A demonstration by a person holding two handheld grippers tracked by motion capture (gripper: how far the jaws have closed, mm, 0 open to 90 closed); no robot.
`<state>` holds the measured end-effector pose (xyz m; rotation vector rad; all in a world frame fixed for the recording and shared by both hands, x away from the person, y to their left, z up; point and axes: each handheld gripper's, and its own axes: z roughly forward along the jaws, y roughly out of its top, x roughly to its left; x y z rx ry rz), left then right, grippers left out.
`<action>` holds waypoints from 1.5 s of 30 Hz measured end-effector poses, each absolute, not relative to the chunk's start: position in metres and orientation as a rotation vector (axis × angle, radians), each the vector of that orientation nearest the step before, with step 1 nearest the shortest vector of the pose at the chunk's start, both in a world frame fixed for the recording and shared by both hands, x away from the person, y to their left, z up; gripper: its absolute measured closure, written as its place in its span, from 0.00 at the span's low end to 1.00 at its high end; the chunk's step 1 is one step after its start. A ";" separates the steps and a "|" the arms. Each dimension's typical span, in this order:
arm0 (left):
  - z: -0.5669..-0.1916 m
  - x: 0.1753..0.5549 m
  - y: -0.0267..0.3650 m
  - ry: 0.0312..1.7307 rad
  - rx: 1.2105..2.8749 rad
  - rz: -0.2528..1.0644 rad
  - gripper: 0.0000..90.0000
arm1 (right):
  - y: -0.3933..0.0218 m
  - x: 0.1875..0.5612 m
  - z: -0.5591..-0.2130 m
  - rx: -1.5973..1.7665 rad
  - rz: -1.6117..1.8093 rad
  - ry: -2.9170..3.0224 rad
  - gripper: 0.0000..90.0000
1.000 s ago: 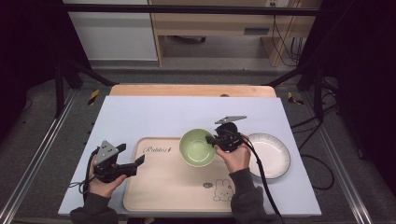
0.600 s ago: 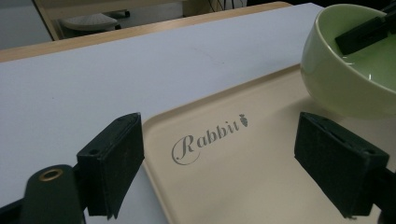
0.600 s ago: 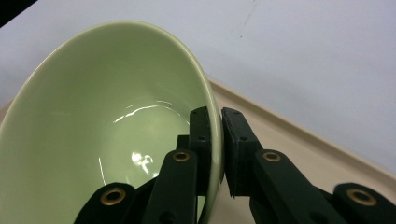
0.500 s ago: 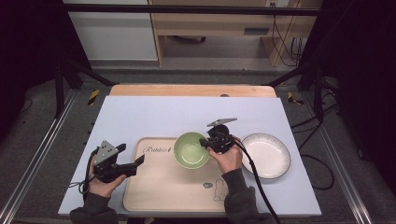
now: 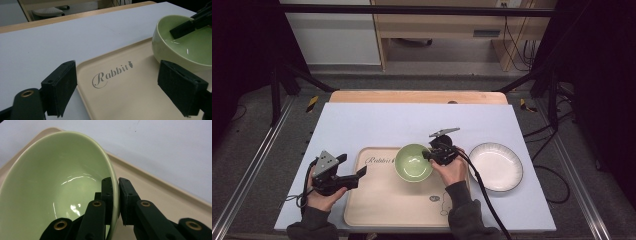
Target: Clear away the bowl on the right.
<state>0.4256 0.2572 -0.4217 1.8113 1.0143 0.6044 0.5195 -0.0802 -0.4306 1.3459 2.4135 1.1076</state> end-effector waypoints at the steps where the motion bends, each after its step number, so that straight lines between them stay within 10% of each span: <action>1: -0.422 0.426 0.257 1.014 1.811 0.605 0.17 | -0.079 0.520 -0.431 1.348 1.104 2.417 0.93; 45: -0.422 0.426 0.257 1.016 1.813 0.605 0.17 | -0.074 0.528 -0.447 1.376 1.086 2.441 0.93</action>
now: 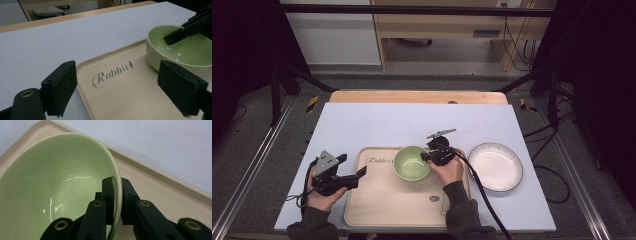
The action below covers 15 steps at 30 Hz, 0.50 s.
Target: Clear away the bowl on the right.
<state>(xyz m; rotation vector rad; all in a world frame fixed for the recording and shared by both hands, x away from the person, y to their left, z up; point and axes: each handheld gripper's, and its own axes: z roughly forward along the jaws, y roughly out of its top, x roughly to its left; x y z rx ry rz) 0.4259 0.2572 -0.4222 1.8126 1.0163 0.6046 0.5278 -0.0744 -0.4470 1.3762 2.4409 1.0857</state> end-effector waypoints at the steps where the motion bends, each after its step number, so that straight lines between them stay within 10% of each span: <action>1: -0.422 0.426 0.257 1.017 1.812 0.604 0.17 | -0.075 0.528 -0.447 1.369 1.086 2.441 0.93; 15: -0.422 0.426 0.257 1.020 1.808 0.604 0.17 | -0.084 0.518 -0.429 1.267 1.175 2.365 0.77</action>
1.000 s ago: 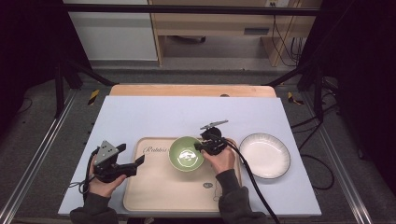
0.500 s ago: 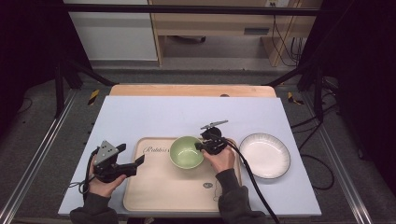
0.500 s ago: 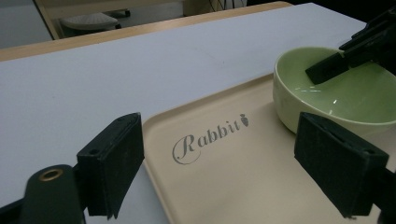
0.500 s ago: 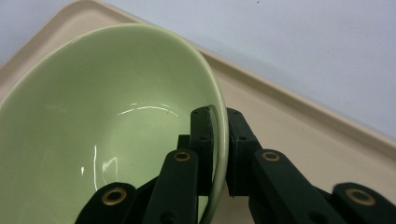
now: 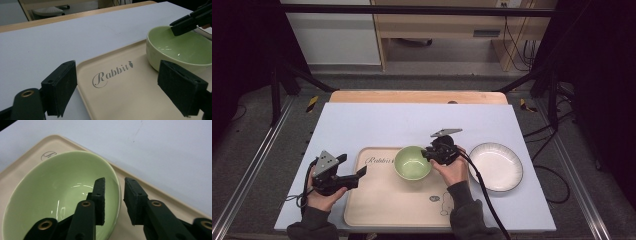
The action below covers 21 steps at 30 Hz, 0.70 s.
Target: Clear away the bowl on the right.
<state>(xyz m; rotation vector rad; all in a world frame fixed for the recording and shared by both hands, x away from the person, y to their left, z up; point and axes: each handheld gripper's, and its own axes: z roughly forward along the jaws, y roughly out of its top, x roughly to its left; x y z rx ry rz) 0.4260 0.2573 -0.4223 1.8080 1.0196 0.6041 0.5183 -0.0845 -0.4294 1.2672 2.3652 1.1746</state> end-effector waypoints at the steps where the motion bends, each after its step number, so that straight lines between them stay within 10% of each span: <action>1: -0.422 0.426 0.257 1.019 1.808 0.604 0.17 | -0.085 0.516 -0.427 1.257 1.174 2.353 0.75; 21: -0.422 0.426 0.257 1.021 1.815 0.603 0.17 | -0.111 0.489 -0.402 1.162 1.269 2.197 0.29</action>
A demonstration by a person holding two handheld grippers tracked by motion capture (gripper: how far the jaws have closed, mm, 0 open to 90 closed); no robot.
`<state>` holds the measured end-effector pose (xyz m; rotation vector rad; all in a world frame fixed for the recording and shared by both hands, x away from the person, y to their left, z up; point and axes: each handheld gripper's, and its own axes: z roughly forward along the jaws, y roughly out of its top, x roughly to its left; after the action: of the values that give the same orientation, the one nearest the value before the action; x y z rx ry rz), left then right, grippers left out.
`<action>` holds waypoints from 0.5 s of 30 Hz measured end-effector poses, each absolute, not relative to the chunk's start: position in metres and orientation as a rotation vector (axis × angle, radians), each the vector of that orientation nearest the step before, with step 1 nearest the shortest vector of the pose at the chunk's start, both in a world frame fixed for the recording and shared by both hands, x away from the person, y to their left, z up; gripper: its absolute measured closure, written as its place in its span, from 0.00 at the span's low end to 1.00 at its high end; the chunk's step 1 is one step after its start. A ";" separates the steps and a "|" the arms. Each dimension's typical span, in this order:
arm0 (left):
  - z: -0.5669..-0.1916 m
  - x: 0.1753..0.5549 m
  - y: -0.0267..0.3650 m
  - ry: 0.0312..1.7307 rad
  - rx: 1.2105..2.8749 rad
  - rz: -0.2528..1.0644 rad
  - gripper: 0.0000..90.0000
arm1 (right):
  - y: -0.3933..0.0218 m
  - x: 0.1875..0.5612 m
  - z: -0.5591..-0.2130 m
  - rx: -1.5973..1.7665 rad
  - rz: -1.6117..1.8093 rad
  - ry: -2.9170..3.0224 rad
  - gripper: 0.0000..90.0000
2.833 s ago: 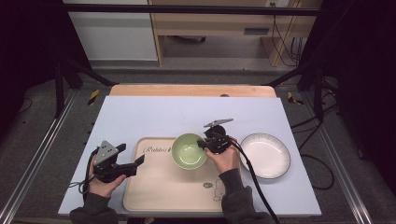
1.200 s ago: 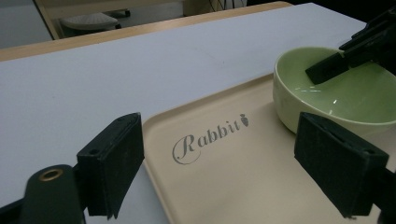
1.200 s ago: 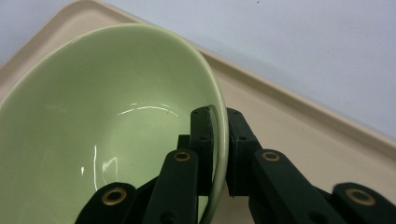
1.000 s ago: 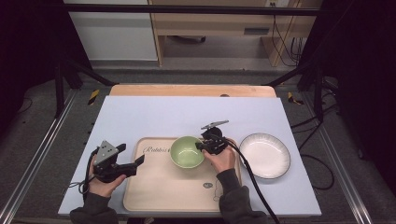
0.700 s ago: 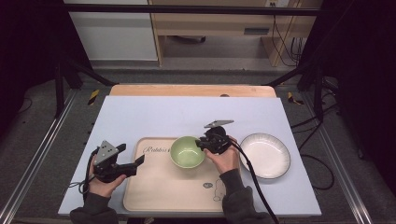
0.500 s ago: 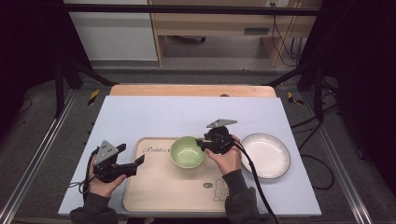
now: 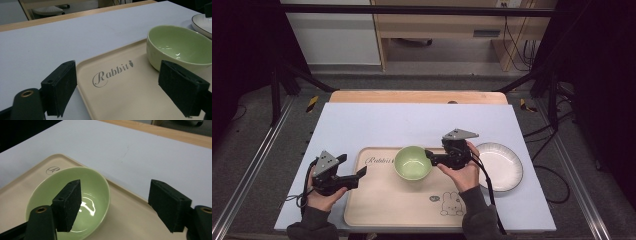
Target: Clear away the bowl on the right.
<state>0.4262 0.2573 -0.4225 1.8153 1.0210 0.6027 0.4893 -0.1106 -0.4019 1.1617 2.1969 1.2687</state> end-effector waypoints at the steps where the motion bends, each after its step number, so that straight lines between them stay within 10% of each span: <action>1: -0.423 0.426 0.257 1.021 1.816 0.603 0.17 | -0.112 0.487 -0.401 1.165 1.270 2.182 0.28; 15: -0.423 0.427 0.258 1.025 1.817 0.601 0.16 | -0.144 0.458 -0.402 1.066 1.361 2.107 0.19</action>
<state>0.4266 0.2576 -0.4231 1.8172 1.0253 0.6011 0.4577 -0.1440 -0.4018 1.0664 2.1069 1.3606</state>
